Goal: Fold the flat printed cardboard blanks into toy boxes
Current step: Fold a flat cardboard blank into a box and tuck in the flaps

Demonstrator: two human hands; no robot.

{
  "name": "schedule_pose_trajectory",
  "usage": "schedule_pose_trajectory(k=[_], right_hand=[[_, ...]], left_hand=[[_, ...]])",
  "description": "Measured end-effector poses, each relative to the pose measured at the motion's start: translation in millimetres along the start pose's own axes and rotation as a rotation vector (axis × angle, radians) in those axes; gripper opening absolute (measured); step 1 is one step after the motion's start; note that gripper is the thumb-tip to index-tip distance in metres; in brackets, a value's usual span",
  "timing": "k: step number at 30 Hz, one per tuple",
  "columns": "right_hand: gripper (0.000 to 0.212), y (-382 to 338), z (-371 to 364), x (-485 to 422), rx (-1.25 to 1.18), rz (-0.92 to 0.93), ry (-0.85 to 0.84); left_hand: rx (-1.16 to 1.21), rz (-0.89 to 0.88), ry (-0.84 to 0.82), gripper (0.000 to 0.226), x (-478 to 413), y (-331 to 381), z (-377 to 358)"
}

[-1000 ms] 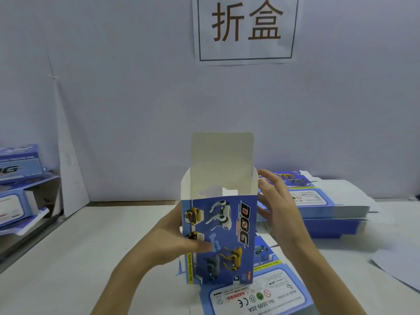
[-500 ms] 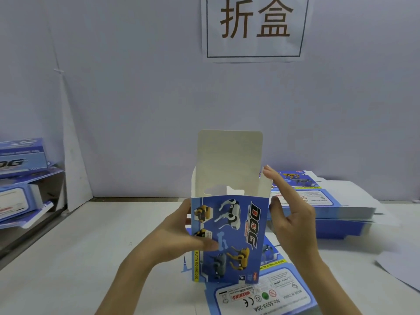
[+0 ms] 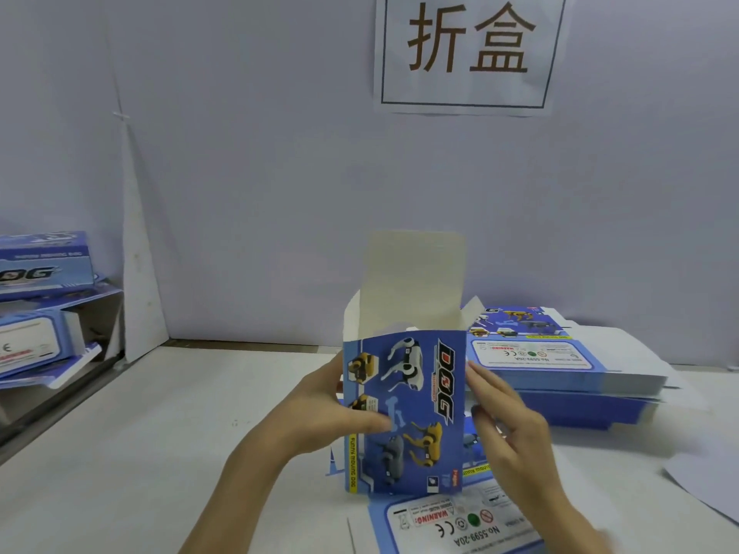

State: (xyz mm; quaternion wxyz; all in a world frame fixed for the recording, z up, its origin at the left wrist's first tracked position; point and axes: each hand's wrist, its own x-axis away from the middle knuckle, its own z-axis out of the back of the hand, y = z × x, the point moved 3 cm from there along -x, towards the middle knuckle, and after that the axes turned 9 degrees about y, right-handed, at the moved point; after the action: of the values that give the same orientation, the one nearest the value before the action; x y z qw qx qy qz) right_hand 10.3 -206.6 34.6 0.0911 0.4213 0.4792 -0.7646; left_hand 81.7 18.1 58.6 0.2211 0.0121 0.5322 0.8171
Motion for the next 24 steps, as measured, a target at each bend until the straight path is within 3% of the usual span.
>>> schedule_pose_trajectory(k=[2,6,10,17,21,22,24], right_hand=[[0.062,-1.3,0.0,-4.5,0.0,-0.037,0.047],[0.047,-20.7,16.7,-30.0,-0.188,-0.028,0.356],[0.05,-38.6,6.5,-31.5,-0.102,0.083,0.146],[0.034,-19.2,-6.6,11.5,-0.106,-0.136,0.055],[0.032,-43.4,17.8,-19.3,0.019,0.104,0.378],[0.035,-53.1,18.8,-28.1,0.091,0.217,0.367],[0.038,-66.4,10.7,-40.9,0.262,0.418,0.172]], left_hand=[[-0.001,0.006,0.015,0.057,-0.5,-0.6,-0.2],[-0.002,0.008,0.012,0.062,-1.3,-0.5,-1.6],[0.008,0.0,-0.003,0.061,-1.5,-0.6,-1.4],[0.009,-0.026,0.011,0.061,2.5,4.5,0.0],[0.031,-0.032,-0.005,0.07,3.4,7.3,-1.5],[0.022,-0.03,-0.015,0.072,4.8,8.6,-1.0],[-0.014,-0.012,-0.041,0.08,7.7,10.1,2.8]])
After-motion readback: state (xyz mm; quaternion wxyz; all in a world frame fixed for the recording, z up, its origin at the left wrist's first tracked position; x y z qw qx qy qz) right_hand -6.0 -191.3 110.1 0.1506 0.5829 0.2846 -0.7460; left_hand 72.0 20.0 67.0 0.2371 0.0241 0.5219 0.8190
